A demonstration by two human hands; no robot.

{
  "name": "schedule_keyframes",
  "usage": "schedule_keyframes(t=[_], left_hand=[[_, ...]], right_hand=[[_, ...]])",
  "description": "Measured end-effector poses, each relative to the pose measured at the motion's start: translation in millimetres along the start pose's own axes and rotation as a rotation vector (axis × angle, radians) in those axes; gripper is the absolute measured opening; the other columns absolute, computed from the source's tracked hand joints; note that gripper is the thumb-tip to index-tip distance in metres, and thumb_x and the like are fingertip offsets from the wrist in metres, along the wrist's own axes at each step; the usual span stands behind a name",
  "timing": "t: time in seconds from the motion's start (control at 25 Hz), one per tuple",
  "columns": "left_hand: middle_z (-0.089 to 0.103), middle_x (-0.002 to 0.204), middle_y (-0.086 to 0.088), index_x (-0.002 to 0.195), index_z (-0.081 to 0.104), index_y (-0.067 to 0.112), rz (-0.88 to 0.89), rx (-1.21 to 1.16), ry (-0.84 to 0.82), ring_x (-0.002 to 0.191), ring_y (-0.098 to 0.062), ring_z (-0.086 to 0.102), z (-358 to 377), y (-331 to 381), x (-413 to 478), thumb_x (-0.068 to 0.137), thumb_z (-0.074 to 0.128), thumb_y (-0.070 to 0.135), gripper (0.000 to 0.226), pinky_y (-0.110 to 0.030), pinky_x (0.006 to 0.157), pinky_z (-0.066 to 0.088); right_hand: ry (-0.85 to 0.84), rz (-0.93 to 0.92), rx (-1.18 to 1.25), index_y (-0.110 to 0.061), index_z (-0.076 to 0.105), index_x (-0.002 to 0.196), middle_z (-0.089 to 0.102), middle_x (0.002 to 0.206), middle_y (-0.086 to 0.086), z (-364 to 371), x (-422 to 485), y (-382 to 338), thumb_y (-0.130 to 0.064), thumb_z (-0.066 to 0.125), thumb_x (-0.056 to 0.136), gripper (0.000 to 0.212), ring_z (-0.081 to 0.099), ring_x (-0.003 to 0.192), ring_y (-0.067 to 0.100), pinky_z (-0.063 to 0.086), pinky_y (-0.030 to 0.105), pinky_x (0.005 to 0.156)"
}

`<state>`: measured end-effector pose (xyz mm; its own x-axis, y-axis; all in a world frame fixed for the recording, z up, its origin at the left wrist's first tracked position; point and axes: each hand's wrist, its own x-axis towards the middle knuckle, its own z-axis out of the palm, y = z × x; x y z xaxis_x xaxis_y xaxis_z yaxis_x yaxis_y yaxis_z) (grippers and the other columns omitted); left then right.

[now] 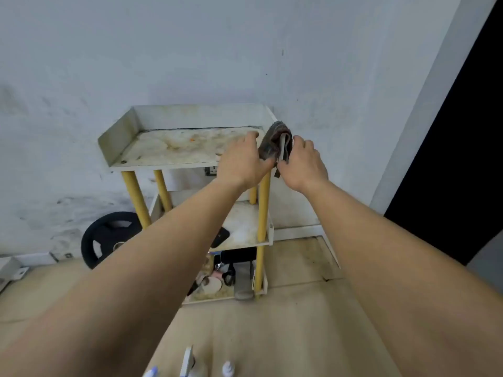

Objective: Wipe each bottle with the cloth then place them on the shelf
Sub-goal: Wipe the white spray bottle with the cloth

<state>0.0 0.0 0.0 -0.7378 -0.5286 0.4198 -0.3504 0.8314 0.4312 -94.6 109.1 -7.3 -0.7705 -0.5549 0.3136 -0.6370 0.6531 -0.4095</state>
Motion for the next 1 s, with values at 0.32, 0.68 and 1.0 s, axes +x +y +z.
schedule_keyframes(t=[0.32, 0.68, 1.0], left_hand=[[0.066, 0.093, 0.007, 0.098, 0.064, 0.021, -0.106, -0.316, 0.133, 0.087, -0.020, 0.064, -1.0, 7.7, 12.0, 0.092, 0.057, 0.027, 0.011, -0.040, 0.074, 0.055], [0.058, 0.093, 0.001, 0.108, 0.053, 0.014, -0.348, -0.655, 0.047, 0.081, -0.012, 0.055, -120.0, -3.0, -119.6, 0.104, 0.046, 0.026, 0.015, -0.024, 0.061, 0.040], [0.063, 0.084, -0.008, 0.090, 0.060, 0.012, -0.561, -0.642, -0.076, 0.075, -0.019, 0.060, -174.0, -49.6, -272.6, 0.102, 0.053, 0.023, 0.018, -0.032, 0.069, 0.052]], right_hand=[[0.335, 0.102, 0.389, -0.019, 0.063, 0.105, 0.069, 0.100, 0.001, 7.1, 11.2, -1.2, -0.015, 0.050, 0.098, 0.015, 0.063, 0.088, 0.022, 0.052, 0.034, 0.072], [-0.004, -0.033, 0.661, -0.025, 0.064, 0.097, 0.062, 0.086, -0.013, -42.2, -124.9, -60.1, -0.019, 0.065, 0.094, 0.007, 0.058, 0.078, 0.003, 0.046, 0.023, 0.070], [-0.340, 0.002, 0.865, -0.028, 0.053, 0.105, 0.057, 0.108, 0.000, -12.3, -295.2, -131.2, -0.011, 0.062, 0.086, 0.027, 0.058, 0.090, 0.018, 0.048, 0.032, 0.077]])
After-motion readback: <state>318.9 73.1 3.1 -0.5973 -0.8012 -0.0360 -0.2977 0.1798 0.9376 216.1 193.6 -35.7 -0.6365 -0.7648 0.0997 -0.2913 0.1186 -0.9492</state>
